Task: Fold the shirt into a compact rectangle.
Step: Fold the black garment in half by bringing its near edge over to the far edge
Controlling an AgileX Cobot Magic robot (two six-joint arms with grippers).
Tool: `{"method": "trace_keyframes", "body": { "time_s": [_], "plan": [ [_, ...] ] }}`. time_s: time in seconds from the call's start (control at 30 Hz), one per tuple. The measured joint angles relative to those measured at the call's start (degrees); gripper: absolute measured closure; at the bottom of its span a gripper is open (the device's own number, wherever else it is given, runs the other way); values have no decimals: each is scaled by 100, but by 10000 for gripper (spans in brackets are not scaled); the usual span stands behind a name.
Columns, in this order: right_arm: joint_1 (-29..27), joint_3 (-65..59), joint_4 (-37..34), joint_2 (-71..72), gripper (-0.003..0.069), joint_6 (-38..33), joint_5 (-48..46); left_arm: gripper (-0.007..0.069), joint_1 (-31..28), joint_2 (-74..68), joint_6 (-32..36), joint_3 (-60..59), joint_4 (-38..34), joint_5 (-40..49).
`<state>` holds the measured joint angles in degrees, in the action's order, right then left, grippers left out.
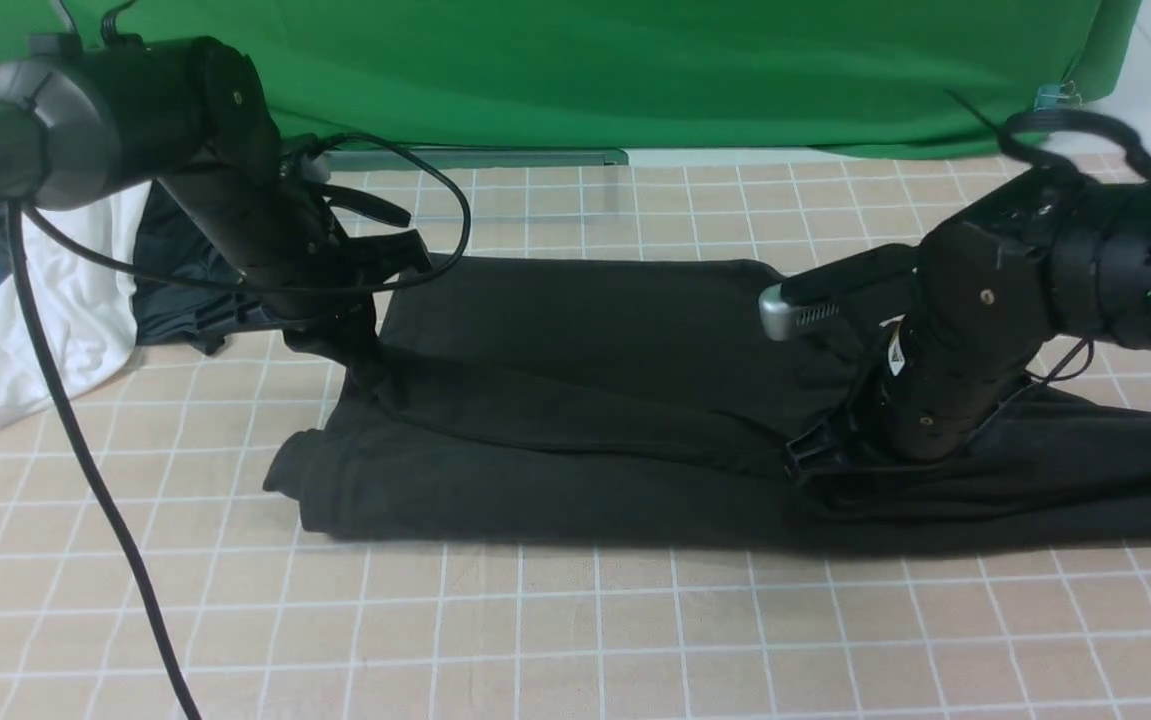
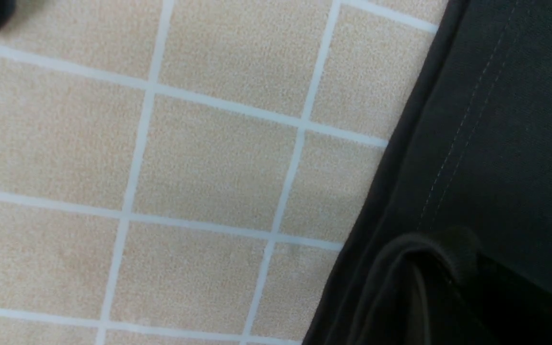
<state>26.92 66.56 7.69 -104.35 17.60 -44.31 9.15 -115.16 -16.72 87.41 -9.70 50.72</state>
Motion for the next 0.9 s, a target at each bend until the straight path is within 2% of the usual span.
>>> {"method": "trace_keyframes", "body": {
  "time_s": [0.07,0.17,0.23,0.33,0.63,0.9],
  "plan": [
    [2,0,0,-17,245,0,91,605,0,0,0,0,6,0],
    [2,0,26,-17,382,-113,236,605,0,0,0,0,6,0],
    [-26,0,45,-22,528,-375,267,605,0,0,0,0,12,0],
    [-132,0,33,-28,610,-508,292,605,0,0,0,0,38,0],
    [-735,558,17,-34,616,-712,123,605,0,67,6,349,45,61],
    [-785,1205,20,-49,616,-822,114,605,-7,36,-21,1113,134,69]
  ]
}}
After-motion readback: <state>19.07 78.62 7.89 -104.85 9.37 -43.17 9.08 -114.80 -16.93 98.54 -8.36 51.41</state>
